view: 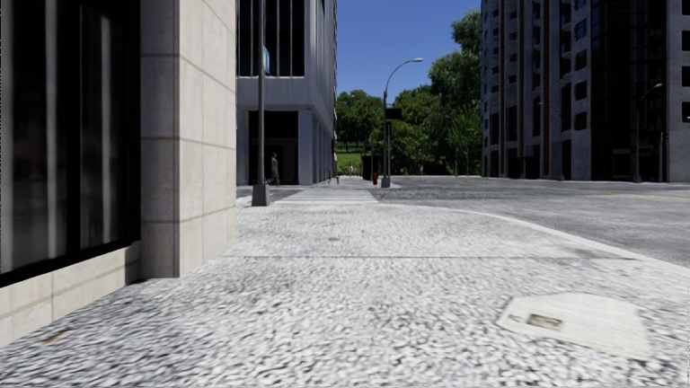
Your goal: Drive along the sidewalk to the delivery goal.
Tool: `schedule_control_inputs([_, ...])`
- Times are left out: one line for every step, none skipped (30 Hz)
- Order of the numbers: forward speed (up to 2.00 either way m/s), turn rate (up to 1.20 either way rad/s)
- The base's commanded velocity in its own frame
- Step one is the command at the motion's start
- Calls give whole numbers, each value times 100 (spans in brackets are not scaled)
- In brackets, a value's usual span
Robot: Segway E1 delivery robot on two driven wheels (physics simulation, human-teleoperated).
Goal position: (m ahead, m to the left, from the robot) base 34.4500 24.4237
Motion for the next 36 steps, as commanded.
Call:
schedule_control_inputs([200, 0])
schedule_control_inputs([200, 0])
schedule_control_inputs([200, 0])
schedule_control_inputs([200, 0])
schedule_control_inputs([200, 0])
schedule_control_inputs([200, 0])
schedule_control_inputs([200, 0])
schedule_control_inputs([200, 0])
schedule_control_inputs([200, 0])
schedule_control_inputs([200, 0])
schedule_control_inputs([200, 0])
schedule_control_inputs([200, 0])
schedule_control_inputs([200, 0])
schedule_control_inputs([200, 0])
schedule_control_inputs([200, 0])
schedule_control_inputs([200, 0])
schedule_control_inputs([200, 0])
schedule_control_inputs([200, 0])
schedule_control_inputs([200, 0])
schedule_control_inputs([200, 0])
schedule_control_inputs([200, 0])
schedule_control_inputs([200, 0])
schedule_control_inputs([200, 0])
schedule_control_inputs([200, 0])
schedule_control_inputs([200, 0])
schedule_control_inputs([200, 0])
schedule_control_inputs([200, 0])
schedule_control_inputs([200, 0])
schedule_control_inputs([200, 0])
schedule_control_inputs([200, 0])
schedule_control_inputs([200, 0])
schedule_control_inputs([200, 0])
schedule_control_inputs([200, 0])
schedule_control_inputs([200, 0])
schedule_control_inputs([200, 0])
schedule_control_inputs([200, 0])
